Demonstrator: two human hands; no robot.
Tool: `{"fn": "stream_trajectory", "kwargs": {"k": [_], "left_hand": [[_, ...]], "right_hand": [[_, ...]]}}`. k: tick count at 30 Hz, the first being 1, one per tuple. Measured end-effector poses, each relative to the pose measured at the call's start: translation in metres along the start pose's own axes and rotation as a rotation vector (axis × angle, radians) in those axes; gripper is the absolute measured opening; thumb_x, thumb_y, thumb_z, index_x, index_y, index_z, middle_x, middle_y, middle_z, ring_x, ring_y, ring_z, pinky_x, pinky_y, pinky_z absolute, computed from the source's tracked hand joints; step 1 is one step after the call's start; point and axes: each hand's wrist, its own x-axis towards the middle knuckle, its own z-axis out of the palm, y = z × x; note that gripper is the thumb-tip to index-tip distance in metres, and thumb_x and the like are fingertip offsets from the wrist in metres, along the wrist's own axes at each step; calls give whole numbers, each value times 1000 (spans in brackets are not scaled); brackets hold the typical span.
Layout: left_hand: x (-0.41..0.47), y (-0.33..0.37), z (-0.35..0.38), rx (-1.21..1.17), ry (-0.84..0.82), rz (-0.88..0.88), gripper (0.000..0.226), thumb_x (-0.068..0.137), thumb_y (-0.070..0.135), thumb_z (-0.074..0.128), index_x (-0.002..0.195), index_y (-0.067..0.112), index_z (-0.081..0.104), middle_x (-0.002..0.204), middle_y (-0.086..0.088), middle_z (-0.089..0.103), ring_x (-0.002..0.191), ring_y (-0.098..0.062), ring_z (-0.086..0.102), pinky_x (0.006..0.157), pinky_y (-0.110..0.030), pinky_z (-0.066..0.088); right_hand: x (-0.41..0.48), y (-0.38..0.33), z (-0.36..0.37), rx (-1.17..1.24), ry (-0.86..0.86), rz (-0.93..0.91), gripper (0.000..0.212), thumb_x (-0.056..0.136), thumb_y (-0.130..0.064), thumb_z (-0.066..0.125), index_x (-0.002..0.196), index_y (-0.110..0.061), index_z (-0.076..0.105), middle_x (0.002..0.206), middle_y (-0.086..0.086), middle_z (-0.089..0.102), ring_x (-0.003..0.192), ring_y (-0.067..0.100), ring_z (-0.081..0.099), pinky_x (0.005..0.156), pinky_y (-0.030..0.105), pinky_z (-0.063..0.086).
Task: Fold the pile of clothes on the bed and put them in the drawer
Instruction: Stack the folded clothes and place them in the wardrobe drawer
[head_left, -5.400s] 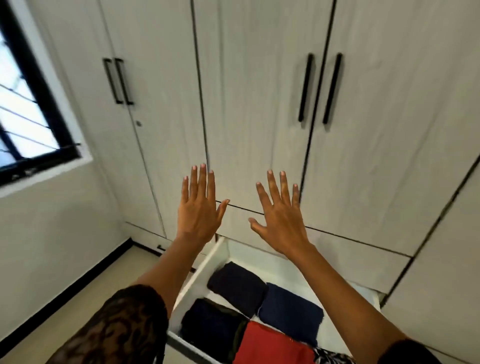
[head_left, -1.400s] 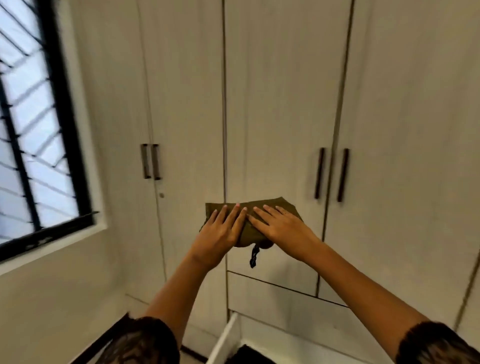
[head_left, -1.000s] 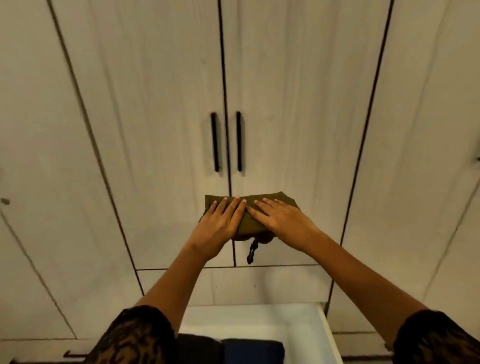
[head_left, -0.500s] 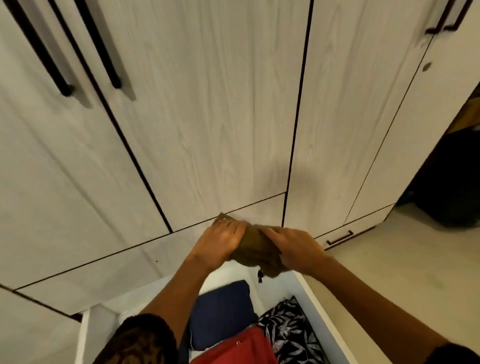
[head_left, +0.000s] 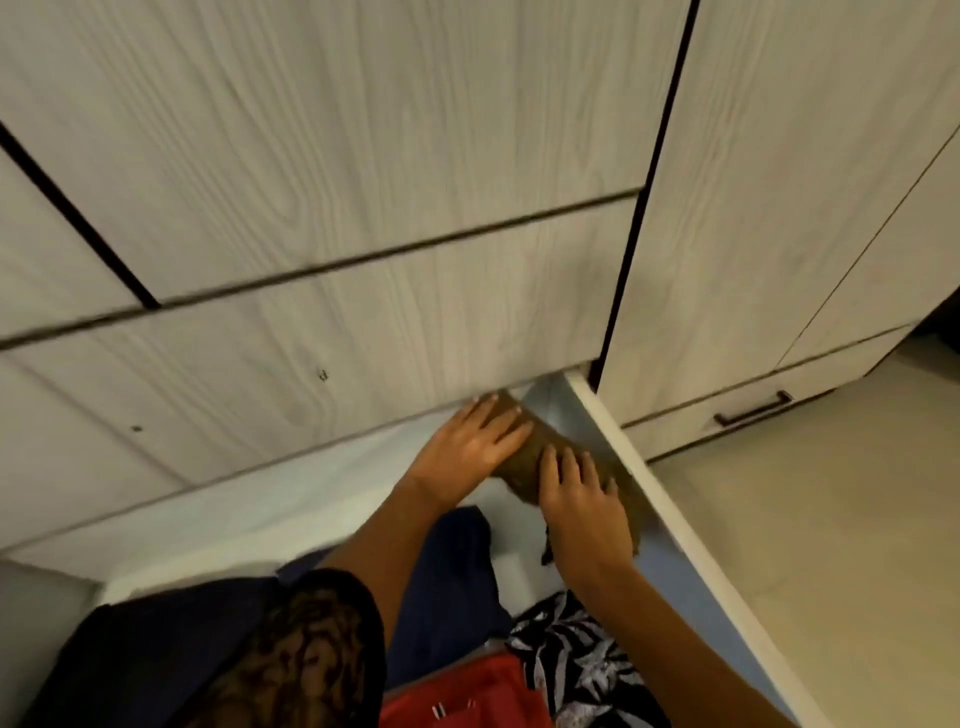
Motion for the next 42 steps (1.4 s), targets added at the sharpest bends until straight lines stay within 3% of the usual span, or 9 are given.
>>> {"fn": "stream_trajectory", "kwargs": {"k": [6, 8, 12, 16, 19, 26, 33, 39, 42], "left_hand": [[-25, 9, 83, 74, -586, 7, 86, 91, 23, 58, 150, 25, -6, 157, -14, -5, 143, -38, -2, 115, -47, 4], [-34, 16, 94, -3, -744, -67, 87, 92, 30, 52, 148, 27, -15, 156, -9, -19, 142, -37, -16, 114, -49, -3], [-33, 30, 109, -405, -759, -370, 69, 95, 39, 35, 147, 37, -12, 154, -2, -25, 138, -36, -28, 112, -56, -12], [-18, 34, 118, -413, -718, -360, 56, 98, 51, 17, 146, 41, -11, 154, 0, -24, 138, -35, -27, 111, -57, -14], [-1, 34, 129, -332, -709, -245, 53, 99, 48, 14, 146, 40, -10, 155, 0, -23, 140, -32, -25, 112, -57, -11], [-1, 41, 152, -226, -723, -237, 56, 99, 49, 16, 146, 38, -13, 155, -1, -22, 142, -31, -20, 110, -56, -11], [-4, 44, 131, -218, -746, -271, 56, 100, 44, 18, 147, 36, -12, 157, -2, -16, 143, -33, -15, 111, -56, -11], [-39, 54, 67, -276, -573, -362, 57, 101, 42, 16, 146, 30, -17, 157, -6, -14, 143, -31, -16, 116, -50, -6], [-58, 52, 24, -236, -498, -434, 58, 101, 43, 16, 146, 29, -16, 157, -6, -15, 143, -31, -17, 115, -47, -7]], "right_hand": [[12, -20, 82, 159, -208, -47, 67, 99, -35, 39, 150, -8, 5, 157, 14, 7, 145, 31, 8, 113, 52, 15], [12, -17, 101, 187, -165, -127, 63, 99, -42, 35, 150, -12, 13, 157, 11, 12, 145, 26, 13, 113, 46, 19], [24, 8, 125, -36, -48, -309, 58, 88, -54, 33, 131, -21, 55, 140, 10, 49, 134, 31, 40, 106, 61, 24], [35, 24, 134, -54, -68, -216, 87, 78, -74, -14, 147, -29, 14, 157, 7, 14, 144, 30, 4, 109, 64, -6], [31, 14, 146, 10, -44, -31, 95, 75, -74, -21, 149, -25, 14, 158, 9, 11, 145, 32, 5, 102, 63, -4], [43, 2, 169, 70, -181, 1, 119, 40, -66, -51, 147, -23, -20, 138, 0, -47, 117, 21, -55, 82, 57, -40], [42, 4, 148, 139, -326, -9, 79, 88, -69, 3, 148, -22, -17, 150, 4, -35, 135, 26, -37, 101, 63, -21], [8, 0, 114, 162, -65, -95, 93, 75, -68, 1, 151, -13, 4, 158, 13, -5, 143, 27, -13, 110, 55, -5], [-15, -10, 90, 85, 133, -190, 80, 79, -57, 50, 140, -5, 38, 147, 22, 35, 138, 37, 25, 102, 60, 26]]}}
